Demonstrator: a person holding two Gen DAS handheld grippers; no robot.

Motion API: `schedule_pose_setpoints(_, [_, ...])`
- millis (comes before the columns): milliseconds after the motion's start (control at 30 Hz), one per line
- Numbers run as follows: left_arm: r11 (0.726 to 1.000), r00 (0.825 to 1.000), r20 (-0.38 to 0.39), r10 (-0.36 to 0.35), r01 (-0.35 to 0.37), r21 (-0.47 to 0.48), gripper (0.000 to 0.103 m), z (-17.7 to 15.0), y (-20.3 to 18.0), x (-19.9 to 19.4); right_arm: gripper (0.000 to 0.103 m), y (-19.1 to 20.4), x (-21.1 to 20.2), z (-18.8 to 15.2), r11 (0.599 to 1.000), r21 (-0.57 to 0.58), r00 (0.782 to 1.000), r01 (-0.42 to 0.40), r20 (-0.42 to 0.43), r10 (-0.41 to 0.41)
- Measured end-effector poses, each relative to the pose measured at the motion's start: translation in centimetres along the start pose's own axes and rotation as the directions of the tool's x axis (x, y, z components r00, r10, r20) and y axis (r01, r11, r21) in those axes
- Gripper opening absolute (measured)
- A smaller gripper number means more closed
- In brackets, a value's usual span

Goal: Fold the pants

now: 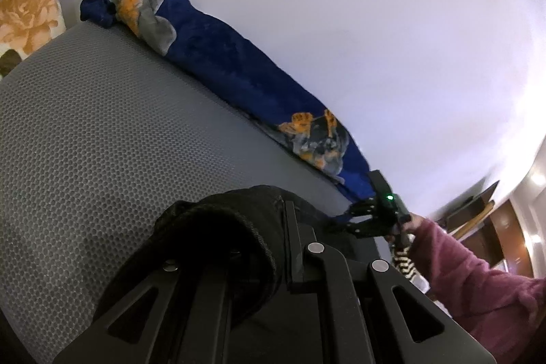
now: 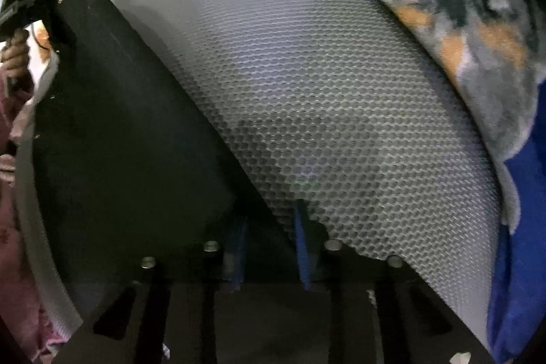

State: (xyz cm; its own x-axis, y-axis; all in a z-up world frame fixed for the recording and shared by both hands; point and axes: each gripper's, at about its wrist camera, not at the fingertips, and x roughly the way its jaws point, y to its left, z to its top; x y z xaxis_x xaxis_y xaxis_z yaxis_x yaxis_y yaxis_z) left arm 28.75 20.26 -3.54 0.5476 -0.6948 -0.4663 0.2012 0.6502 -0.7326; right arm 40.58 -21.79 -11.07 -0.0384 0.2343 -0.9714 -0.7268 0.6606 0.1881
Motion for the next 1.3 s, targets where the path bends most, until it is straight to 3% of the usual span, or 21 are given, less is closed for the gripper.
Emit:
schedule_pose_setpoints(133, [0.999,0.999,-0.015,0.034,-0.034,0.008,0.007,0.0,0.2,1.0,0.01,2.7,-0.8,-1.3,0.98,0.109,0.981,0.167,0.082,-0.177])
schedule_pose_setpoints(233, [0.999,0.999,-0.022,0.041,-0.041,0.027,0.007,-0.1,-0.3,1.3,0.009,5.8,-2.1,-2.9,0.921,0.22,0.921,0.322,0.153,-0.359])
schedule_pose_setpoints(300, [0.998,0.999,-0.023,0.038,-0.037,0.045,0.007,-0.3,-0.8,1.0,0.008,7.5,-3.1,-3.7,0.887,0.244,0.882,0.393,0.173,-0.438])
schedule_pose_setpoints(533, [0.995,1.0,-0.026,0.007,-0.004,0.104,0.007,-1.5,-1.9,-2.5,0.008,11.8,-8.9,-8.3,0.796,0.364,0.777,0.484,0.241,-0.582])
schedule_pose_setpoints(767, [0.978,0.997,-0.077,0.0,0.016,0.207,0.008,-4.6,-3.8,-6.7,0.008,18.2,-11.5,-13.2,0.761,0.44,0.733,0.478,0.279,-0.621])
schedule_pose_setpoints(933, [0.967,0.986,-0.164,0.024,0.019,0.255,0.01,-8.2,-3.7,-8.7,0.008,22.3,-10.5,-16.9,0.774,0.463,0.768,0.433,0.259,-0.585])
schedule_pose_setpoints(1067, [0.957,0.967,-0.242,0.083,-0.01,0.29,0.013,-11.5,-3.2,-9.2,0.008,24.5,-8.3,-19.6,0.789,0.486,0.818,0.375,0.227,-0.528])
schedule_pose_setpoints(1233, [0.943,0.913,-0.358,0.196,-0.075,0.325,0.018,-15.7,-1.6,-8.9,0.007,25.4,-4.2,-21.5,0.808,0.497,0.873,0.315,0.182,-0.452])
schedule_pose_setpoints(1300, [0.938,0.887,-0.396,0.237,-0.104,0.33,0.018,-17.3,-0.9,-8.4,0.007,25.4,-2.4,-21.8,0.814,0.487,0.885,0.316,0.159,-0.438])
